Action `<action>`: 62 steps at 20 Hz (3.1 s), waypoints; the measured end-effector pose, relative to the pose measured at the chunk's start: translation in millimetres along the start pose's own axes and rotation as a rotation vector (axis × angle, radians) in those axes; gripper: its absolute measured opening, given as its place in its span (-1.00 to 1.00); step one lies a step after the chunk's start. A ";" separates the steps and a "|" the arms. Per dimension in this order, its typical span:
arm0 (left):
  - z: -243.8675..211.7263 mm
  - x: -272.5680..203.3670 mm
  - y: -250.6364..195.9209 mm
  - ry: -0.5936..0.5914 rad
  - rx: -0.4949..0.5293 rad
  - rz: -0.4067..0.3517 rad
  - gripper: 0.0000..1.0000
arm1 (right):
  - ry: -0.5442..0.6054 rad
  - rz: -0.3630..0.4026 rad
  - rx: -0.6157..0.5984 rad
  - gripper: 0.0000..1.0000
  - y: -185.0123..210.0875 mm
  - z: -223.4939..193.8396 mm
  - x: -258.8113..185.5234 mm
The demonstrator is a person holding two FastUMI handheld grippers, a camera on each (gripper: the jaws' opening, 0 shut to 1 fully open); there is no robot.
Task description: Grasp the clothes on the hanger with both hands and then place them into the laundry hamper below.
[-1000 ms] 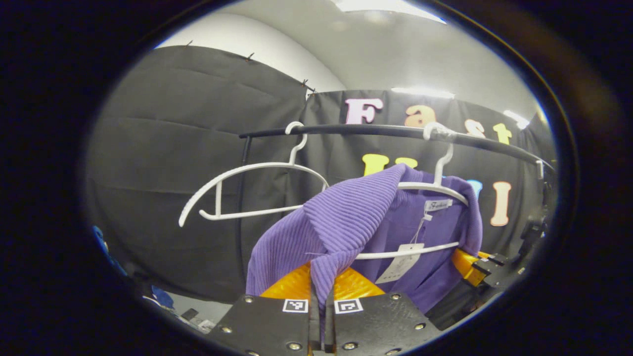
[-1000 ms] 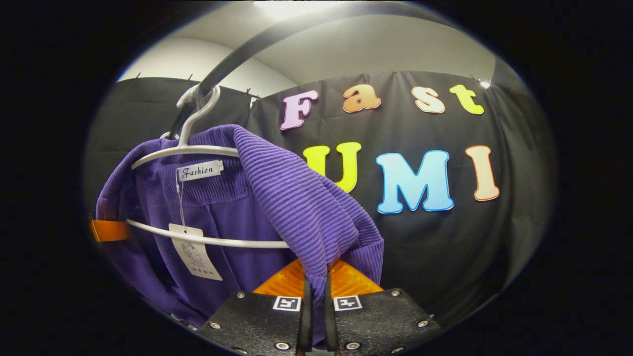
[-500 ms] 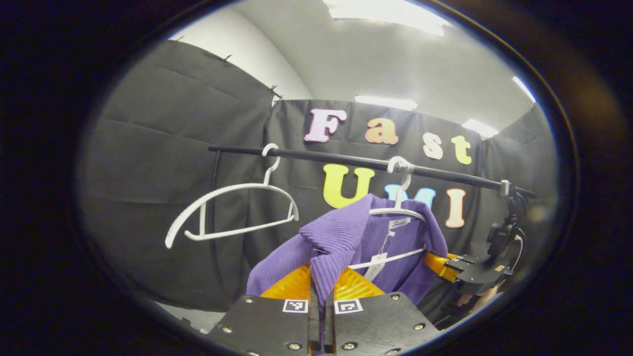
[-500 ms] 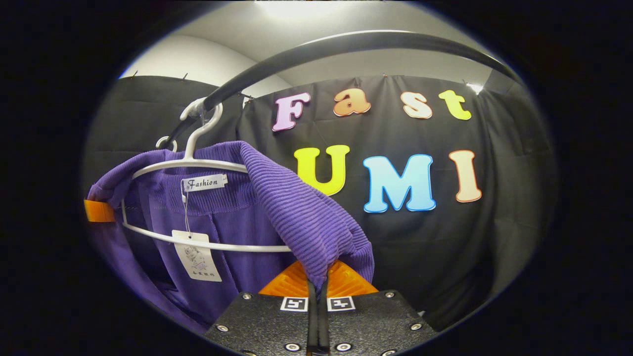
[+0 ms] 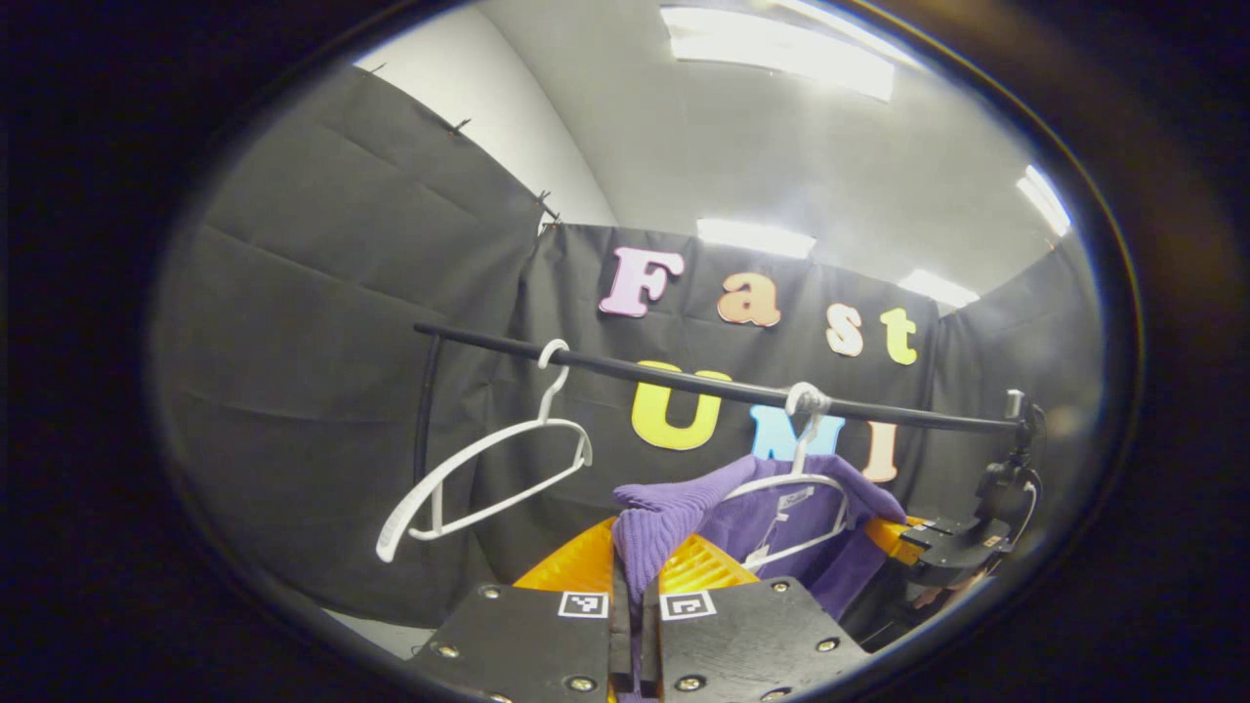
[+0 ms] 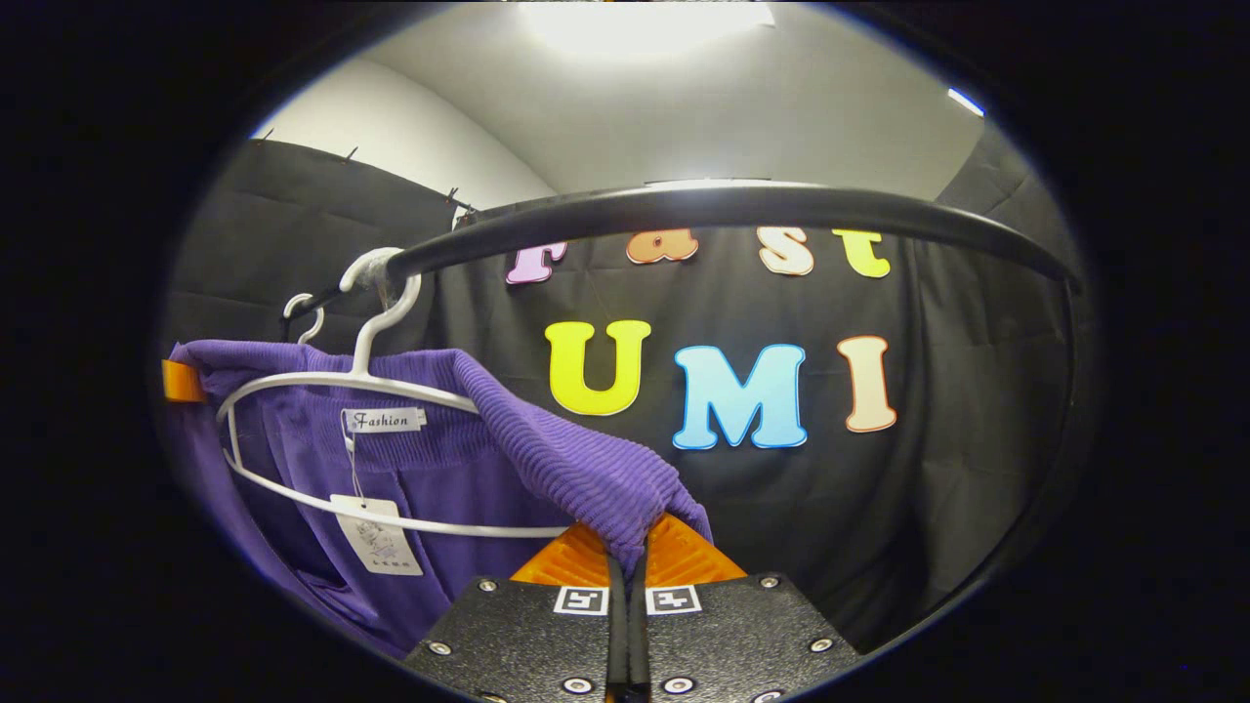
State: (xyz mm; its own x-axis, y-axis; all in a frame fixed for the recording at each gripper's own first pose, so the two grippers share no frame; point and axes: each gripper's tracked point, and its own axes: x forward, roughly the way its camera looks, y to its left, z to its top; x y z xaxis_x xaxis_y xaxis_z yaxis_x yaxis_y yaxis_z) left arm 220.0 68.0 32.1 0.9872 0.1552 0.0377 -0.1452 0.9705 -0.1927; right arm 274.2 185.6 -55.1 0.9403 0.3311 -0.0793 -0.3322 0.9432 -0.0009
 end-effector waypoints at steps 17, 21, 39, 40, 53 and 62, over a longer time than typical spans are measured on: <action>-15.1 6.3 99.9 0.031 -0.067 0.092 -0.92 | -0.050 0.047 -0.106 -1.00 49.7 40.9 -18.4; -43.3 5.5 102.5 0.069 -0.064 0.092 -0.92 | -0.051 0.050 -0.118 -1.00 46.9 42.2 -23.5; -111.2 1.5 6.4 0.180 -0.106 0.072 -0.92 | -0.051 0.068 -0.116 -1.00 -12.7 24.8 -31.0; -114.4 3.5 -3.2 0.180 -0.103 0.072 -0.92 | -0.047 0.063 -0.113 -1.00 -21.8 20.6 -28.8; -123.4 19.8 -77.1 0.157 -0.037 0.116 -0.92 | -0.074 0.064 -0.133 -1.00 -91.9 -3.8 -7.5; -144.0 26.1 -111.5 0.190 -0.041 0.067 -0.92 | 0.017 0.017 -0.138 -1.00 -126.3 -46.4 -14.5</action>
State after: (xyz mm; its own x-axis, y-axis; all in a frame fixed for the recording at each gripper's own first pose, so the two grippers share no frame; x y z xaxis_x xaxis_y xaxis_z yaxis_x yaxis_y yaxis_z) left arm 271.6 -62.8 -86.6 0.9707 0.1781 -0.1612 -0.2123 0.9500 -0.2288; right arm 299.1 60.5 -100.1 0.9335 0.3452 -0.0970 -0.3560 0.9244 -0.1369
